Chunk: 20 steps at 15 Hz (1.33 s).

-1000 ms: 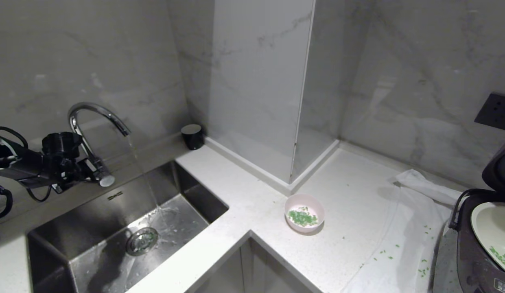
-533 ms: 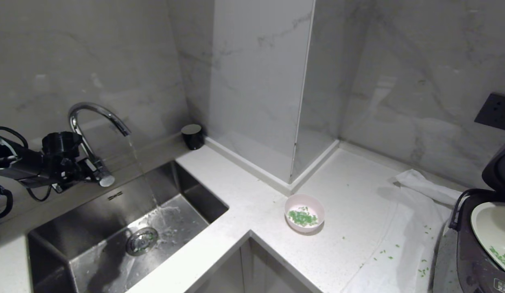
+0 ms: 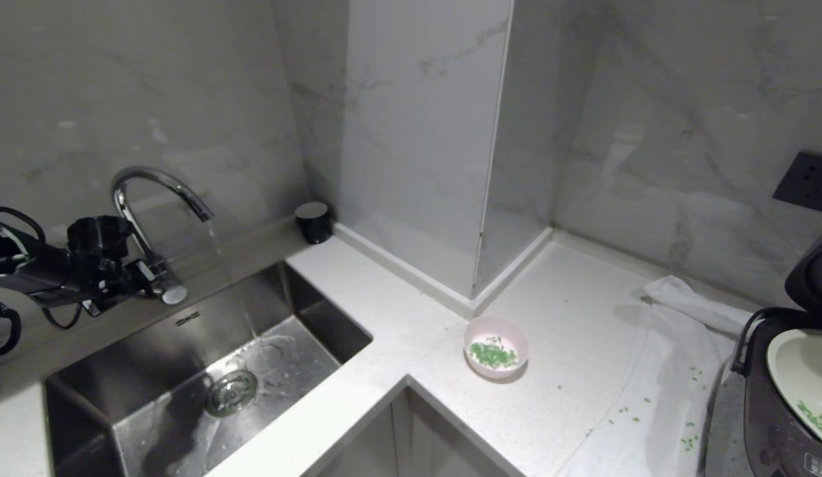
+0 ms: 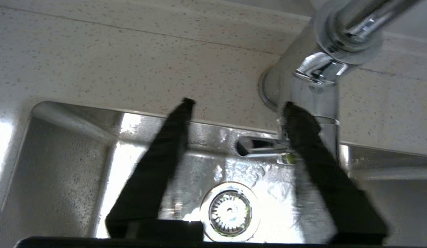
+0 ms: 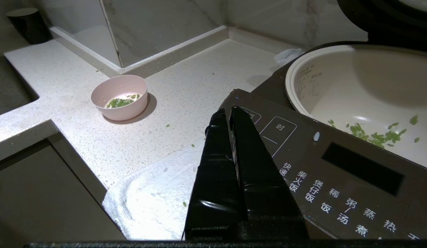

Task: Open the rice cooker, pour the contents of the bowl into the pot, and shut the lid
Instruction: Turn on the tap

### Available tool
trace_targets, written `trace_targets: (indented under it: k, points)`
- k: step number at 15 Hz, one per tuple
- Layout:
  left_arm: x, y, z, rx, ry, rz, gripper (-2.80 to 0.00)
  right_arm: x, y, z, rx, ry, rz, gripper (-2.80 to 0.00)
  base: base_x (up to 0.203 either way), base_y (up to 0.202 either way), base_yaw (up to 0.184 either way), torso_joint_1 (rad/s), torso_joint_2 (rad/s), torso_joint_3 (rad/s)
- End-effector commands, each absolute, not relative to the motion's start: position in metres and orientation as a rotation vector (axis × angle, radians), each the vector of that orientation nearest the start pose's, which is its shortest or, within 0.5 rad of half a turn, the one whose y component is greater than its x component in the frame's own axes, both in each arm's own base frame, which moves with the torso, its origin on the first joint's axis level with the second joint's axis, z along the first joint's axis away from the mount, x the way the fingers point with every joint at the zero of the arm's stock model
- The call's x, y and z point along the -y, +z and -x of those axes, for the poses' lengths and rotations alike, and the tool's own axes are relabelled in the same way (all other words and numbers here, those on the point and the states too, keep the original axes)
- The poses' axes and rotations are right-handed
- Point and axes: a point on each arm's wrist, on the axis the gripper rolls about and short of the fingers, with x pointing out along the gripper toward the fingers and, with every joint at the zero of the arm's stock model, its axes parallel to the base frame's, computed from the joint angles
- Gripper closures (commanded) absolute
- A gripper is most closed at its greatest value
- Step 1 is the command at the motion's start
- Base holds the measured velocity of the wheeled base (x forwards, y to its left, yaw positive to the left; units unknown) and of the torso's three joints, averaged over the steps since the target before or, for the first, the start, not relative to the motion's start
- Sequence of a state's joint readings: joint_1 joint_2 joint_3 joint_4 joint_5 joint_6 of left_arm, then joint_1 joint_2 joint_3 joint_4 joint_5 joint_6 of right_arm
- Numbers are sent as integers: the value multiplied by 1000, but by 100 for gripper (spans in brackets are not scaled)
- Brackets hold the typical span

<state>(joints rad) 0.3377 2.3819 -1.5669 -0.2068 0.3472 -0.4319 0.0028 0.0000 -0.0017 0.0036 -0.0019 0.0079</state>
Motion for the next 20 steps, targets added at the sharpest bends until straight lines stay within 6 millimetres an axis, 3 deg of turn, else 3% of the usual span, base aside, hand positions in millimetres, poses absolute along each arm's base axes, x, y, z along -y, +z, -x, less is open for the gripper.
trace_targets:
  k: [1, 7, 11, 16, 20]
  points:
    - [-164, 76, -445, -457, 787, 404, -280, 0, 76, 23, -2, 1, -8, 0, 0, 0, 0, 0, 0, 0]
    - [-158, 108, -439, -392, 772, 419, -280, 0, 76, 23, -2, 1, -8, 0, 0, 0, 0, 0, 0, 0]
    - [-136, 121, -415, -430, 742, 414, -280, 0, 76, 23, -2, 0, -8, 0, 0, 0, 0, 0, 0, 0]
    - [-87, 125, -368, -551, 594, 409, -280, 0, 76, 23, -2, 2, -8, 0, 0, 0, 0, 0, 0, 0]
    - [-50, 133, -307, -655, 373, 376, -280, 0, 75, 23, -3, 0, -8, 0, 0, 0, 0, 0, 0, 0]
